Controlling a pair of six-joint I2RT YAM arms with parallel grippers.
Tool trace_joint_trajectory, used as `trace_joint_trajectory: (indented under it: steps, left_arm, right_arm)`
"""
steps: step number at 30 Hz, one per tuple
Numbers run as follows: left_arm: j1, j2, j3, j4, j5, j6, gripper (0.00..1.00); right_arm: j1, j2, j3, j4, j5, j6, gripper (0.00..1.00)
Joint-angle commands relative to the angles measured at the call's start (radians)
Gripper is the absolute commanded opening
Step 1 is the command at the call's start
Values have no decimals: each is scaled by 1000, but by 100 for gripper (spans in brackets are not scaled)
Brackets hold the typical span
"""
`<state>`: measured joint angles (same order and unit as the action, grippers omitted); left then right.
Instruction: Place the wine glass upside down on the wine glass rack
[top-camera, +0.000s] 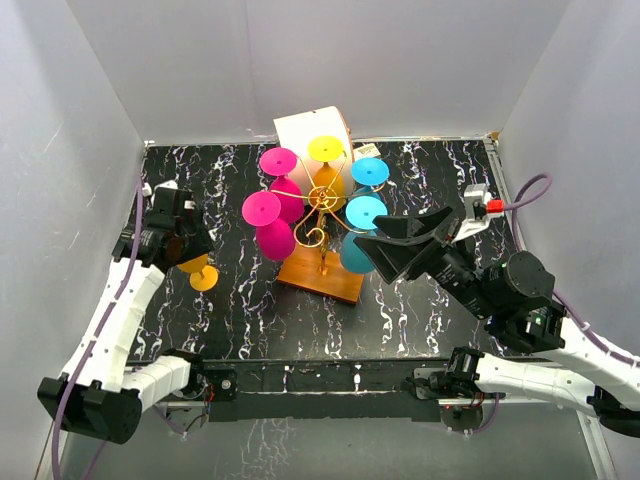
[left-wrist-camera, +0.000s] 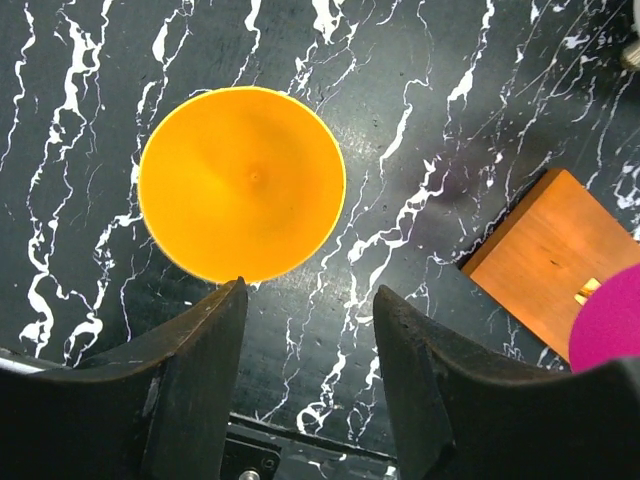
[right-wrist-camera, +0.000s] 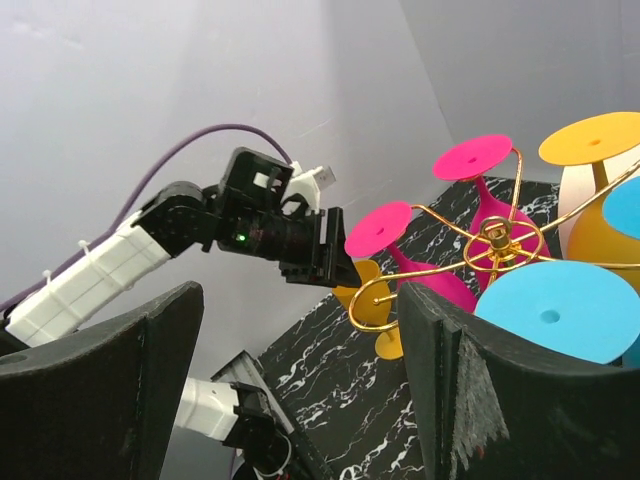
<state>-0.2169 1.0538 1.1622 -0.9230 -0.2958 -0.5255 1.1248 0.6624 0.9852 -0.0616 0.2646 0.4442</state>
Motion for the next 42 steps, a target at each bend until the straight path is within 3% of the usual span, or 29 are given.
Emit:
trace_joint_trajectory:
  steps: [1, 8, 13, 18, 23, 32, 42]
  left_arm:
    - [18, 39, -29, 86, -8, 36, 50]
    - [44, 118, -45, 180, 10, 95, 45]
    - [57, 167, -74, 212, 19, 101, 36]
    - [59, 153, -107, 230, 3, 116, 23]
    - [59, 133, -116, 241, 25, 112, 0]
    - [60, -40, 5, 189, -126, 101, 0]
    - [59, -240, 141, 210, -81, 85, 0]
  right_arm:
    - [3, 7, 49, -13, 18, -29, 77]
    - [3, 12, 37, 23, 1, -22, 77]
    - [3, 20, 35, 34, -1, -14, 77]
    - [3, 39, 52, 29, -3, -16, 77]
    - [3, 54, 58, 44, 4, -20, 77]
    - [3, 63, 49, 75, 19, -10, 77]
    - [3, 87, 47, 141, 21, 45, 78]
